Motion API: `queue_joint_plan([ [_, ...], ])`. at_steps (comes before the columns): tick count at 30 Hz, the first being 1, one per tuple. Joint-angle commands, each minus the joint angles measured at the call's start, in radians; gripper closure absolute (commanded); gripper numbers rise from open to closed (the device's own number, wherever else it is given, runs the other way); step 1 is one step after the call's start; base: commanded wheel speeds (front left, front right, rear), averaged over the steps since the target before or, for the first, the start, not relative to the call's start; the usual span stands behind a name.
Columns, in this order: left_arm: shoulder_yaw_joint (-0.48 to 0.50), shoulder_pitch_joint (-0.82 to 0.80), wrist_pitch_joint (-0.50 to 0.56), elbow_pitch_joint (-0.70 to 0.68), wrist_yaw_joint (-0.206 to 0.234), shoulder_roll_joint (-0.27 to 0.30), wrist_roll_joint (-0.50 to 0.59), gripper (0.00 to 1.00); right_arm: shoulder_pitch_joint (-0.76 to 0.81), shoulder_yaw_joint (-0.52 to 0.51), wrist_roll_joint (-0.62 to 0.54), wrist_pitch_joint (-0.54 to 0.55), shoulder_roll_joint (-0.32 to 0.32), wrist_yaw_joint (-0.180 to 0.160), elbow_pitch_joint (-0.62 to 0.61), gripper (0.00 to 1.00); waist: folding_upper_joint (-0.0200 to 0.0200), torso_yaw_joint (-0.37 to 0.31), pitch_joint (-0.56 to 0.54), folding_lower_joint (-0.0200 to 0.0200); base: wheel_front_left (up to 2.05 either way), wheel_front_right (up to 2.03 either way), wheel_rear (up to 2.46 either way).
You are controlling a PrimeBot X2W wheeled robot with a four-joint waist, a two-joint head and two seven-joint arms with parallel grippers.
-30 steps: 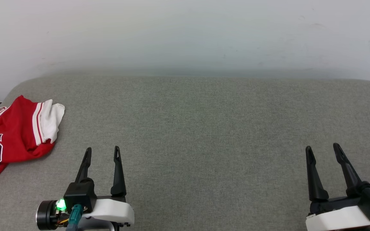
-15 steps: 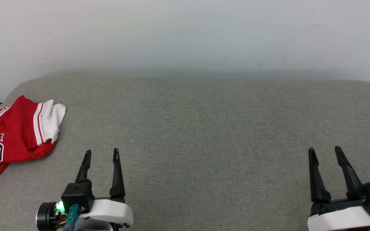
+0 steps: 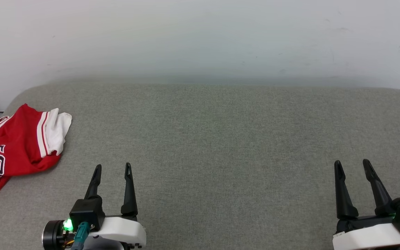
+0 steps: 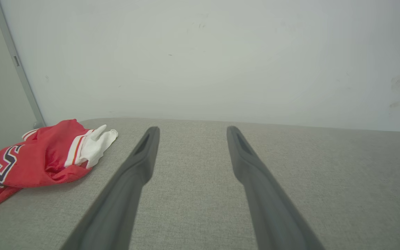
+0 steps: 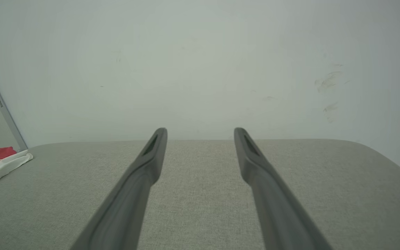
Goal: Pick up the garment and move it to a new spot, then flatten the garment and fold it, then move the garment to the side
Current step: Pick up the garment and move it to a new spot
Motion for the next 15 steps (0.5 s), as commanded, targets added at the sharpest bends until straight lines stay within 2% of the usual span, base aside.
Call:
queue_joint_plan([
  [1,0.0,0.0,-0.003,0.003,0.002,-0.001,-0.002,0.0,0.001,0.0,0.007,-0.002,0.001,-0.001,0.001,0.0,-0.0001,0.001,0.0,0.0,0.0,0.0,0.0],
  [15,-0.001,0.002,-0.003,0.007,0.005,-0.001,0.003,0.0,0.006,0.005,0.004,-0.002,0.001,-0.001,0.002,0.0,-0.0001,0.01,0.004,0.0,0.0,0.0,0.0],
])
